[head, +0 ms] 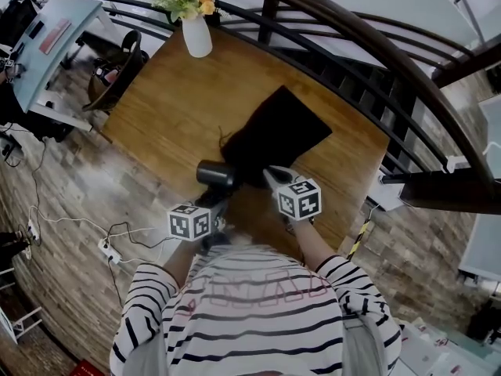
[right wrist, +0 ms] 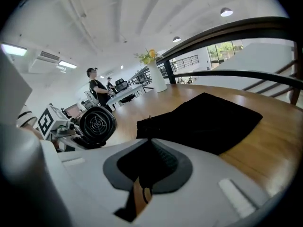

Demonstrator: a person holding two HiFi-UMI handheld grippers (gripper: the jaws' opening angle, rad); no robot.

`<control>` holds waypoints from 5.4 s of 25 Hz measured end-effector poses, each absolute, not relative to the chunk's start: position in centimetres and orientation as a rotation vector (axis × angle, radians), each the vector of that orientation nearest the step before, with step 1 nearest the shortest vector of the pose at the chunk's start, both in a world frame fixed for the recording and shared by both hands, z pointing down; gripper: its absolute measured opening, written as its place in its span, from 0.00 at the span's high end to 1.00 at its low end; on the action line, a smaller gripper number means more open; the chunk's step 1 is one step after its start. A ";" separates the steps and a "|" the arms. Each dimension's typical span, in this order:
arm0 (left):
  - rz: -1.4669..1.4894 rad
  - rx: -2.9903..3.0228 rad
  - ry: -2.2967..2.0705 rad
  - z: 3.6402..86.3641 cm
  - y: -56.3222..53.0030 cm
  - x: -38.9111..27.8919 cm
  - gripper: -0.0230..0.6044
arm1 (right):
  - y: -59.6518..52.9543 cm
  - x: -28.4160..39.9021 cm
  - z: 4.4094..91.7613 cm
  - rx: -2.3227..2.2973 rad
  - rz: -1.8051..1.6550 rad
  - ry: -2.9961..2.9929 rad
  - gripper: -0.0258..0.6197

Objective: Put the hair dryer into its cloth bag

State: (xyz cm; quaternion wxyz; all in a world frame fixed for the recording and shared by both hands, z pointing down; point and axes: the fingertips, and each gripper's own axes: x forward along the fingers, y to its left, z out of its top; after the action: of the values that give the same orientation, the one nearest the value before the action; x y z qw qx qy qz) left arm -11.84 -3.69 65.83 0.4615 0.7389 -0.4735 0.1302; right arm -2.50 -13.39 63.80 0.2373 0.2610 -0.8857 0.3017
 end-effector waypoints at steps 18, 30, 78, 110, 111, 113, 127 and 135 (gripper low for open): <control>0.705 1.858 -0.997 69.0 -3.8 -9.5 0.70 | -10.4 -4.6 58.9 0.646 0.906 -2.595 0.94; 0.782 1.869 -0.930 69.4 -4.5 -6.9 0.70 | -6.9 -4.5 57.7 0.491 0.757 -2.631 0.94; 0.958 2.083 -0.813 70.5 -13.8 -1.2 0.69 | -4.3 -2.6 60.8 0.361 0.728 -2.576 0.94; 0.766 2.230 -1.013 66.3 -10.6 -7.8 0.51 | -4.2 -4.5 61.2 0.349 0.793 -2.556 0.94; 0.757 2.223 -1.019 66.2 -10.2 -8.1 0.51 | -4.2 -4.6 61.2 0.350 0.794 -2.555 0.94; 0.734 2.213 -1.034 66.3 -9.4 -8.7 0.51 | -4.3 -4.7 61.3 0.349 0.796 -2.553 0.94; 1.179 2.415 -0.849 69.2 -6.0 -8.4 0.58 | -3.7 -5.7 61.1 0.315 0.794 -2.558 0.94; 1.177 2.481 -0.752 68.3 -7.4 -6.5 0.71 | -3.4 -6.0 61.2 0.301 0.787 -2.553 0.94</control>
State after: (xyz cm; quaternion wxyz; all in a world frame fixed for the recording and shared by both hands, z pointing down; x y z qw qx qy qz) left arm -6.49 -7.38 68.31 0.1466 0.8620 -0.2612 0.4089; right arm -6.05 -3.37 61.24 0.2248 0.1090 -0.9253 0.2852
